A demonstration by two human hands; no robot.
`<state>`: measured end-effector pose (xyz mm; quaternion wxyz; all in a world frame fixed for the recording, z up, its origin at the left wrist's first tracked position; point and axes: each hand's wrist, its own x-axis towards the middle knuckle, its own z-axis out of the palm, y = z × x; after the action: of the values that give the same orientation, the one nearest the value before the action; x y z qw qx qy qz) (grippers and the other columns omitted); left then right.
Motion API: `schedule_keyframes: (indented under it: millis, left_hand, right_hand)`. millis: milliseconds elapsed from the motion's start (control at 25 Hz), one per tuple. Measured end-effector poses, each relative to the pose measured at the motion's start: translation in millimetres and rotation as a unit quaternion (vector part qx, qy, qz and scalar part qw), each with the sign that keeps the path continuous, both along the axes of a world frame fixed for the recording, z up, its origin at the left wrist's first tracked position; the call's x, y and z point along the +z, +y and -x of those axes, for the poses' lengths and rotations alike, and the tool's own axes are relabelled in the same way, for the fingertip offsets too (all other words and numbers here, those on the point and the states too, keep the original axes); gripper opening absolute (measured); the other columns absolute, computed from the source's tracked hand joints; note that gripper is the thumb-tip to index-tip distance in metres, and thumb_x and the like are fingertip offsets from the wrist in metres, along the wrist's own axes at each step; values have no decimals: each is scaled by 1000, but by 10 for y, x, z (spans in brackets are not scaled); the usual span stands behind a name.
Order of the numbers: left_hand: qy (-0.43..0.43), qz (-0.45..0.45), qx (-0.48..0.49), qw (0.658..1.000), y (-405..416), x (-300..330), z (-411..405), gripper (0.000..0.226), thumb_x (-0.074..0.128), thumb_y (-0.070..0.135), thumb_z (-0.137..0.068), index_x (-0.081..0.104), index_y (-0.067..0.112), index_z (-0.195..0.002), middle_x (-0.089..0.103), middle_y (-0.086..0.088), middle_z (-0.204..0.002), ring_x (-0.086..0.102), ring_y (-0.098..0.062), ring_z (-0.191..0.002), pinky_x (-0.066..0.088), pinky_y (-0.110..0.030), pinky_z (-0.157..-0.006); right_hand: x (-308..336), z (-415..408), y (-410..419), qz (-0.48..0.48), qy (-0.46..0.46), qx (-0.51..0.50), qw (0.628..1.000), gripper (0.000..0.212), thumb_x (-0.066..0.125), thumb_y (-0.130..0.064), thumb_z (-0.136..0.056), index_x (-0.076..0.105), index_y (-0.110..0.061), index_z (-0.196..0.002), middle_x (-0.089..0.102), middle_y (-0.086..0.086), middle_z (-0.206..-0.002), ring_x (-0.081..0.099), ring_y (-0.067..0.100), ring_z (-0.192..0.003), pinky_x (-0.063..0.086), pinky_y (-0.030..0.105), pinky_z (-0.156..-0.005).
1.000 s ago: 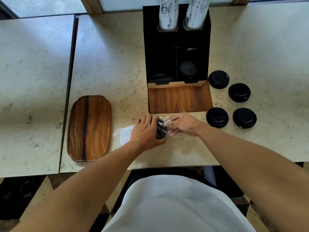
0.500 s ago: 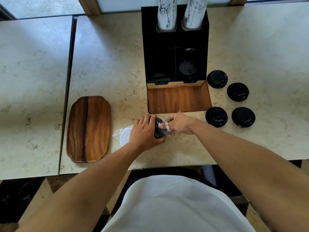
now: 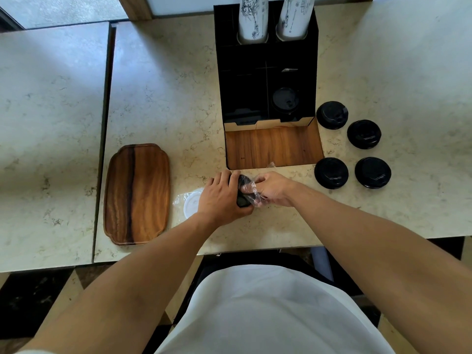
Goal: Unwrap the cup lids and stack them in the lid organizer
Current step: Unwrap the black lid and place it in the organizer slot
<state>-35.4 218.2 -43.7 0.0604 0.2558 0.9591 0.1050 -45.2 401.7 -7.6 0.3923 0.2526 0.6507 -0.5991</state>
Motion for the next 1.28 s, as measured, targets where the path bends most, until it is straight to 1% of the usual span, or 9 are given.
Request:
schedule_keyframes:
  millis: [160,360,520,640,760,920,1120,1200,1280]
  left_hand:
    - [-20,17,6,1000,7,-8,14,107,53,85,-65,39,10,-141,56,-11,-125,53,-30,-111,46,-46,-93]
    - [-13,47,1,999,23,-41,10,100,50,84,-67,42,11,-135,57,-10,-119,55,-31,-105,46,-45,-87]
    - [-1,67,-11,998,3,-70,10,97,47,83,-71,42,10,-134,57,-11,-117,54,-32,-104,47,-47,-86]
    - [2,76,-19,997,5,-68,11,94,46,83,-75,43,11,-135,57,-11,-120,54,-31,-107,47,-46,-89]
    - [-6,79,-23,997,13,-46,22,94,46,83,-75,42,11,-136,56,-11,-123,53,-31,-110,47,-46,-92]
    - [-45,68,-6,997,25,11,42,109,46,88,-66,33,11,-142,50,-12,-132,48,-31,-119,44,-49,-101]
    - [-53,87,-3,995,32,61,32,116,45,91,-65,29,10,-146,48,-13,-137,46,-32,-124,41,-49,-105]
    - [-49,95,1,994,39,74,31,115,44,91,-65,30,10,-146,49,-13,-136,47,-32,-123,41,-49,-105]
    - [-40,107,6,993,40,94,42,112,43,90,-67,33,10,-145,50,-13,-135,48,-32,-122,41,-48,-103]
  right_hand:
    - [-45,-57,218,-18,34,4,999,33,81,-21,-84,71,0,-108,73,16,-90,62,19,-68,49,28,-59]
    - [-71,-80,489,-20,53,-26,998,19,85,-20,-81,79,-16,-98,78,7,-89,65,17,-73,54,32,-68]
    - [-94,-93,697,-74,57,-64,994,36,86,-31,-78,75,-17,-109,76,4,-96,63,14,-76,49,29,-65]
    - [-132,-103,819,-111,84,-125,982,45,83,-33,-79,69,-17,-119,72,4,-112,67,22,-103,56,35,-81]
    - [-149,-109,839,-99,109,-189,971,47,80,-28,-81,68,-15,-124,72,8,-116,69,24,-106,59,39,-91]
    - [-131,-93,765,-117,142,-179,966,52,77,-28,-82,63,-17,-132,68,6,-121,69,21,-103,60,36,-89]
    - [-135,-159,747,-52,98,-151,982,83,83,-11,-76,40,-12,-147,55,4,-128,59,24,-113,51,24,-76]
    - [-167,-176,770,-11,100,-178,979,70,86,-9,-74,54,-2,-136,67,8,-123,65,29,-114,55,28,-82]
    - [-151,-163,773,18,100,-207,973,47,86,-8,-75,68,-7,-119,74,10,-115,68,33,-113,57,33,-87]
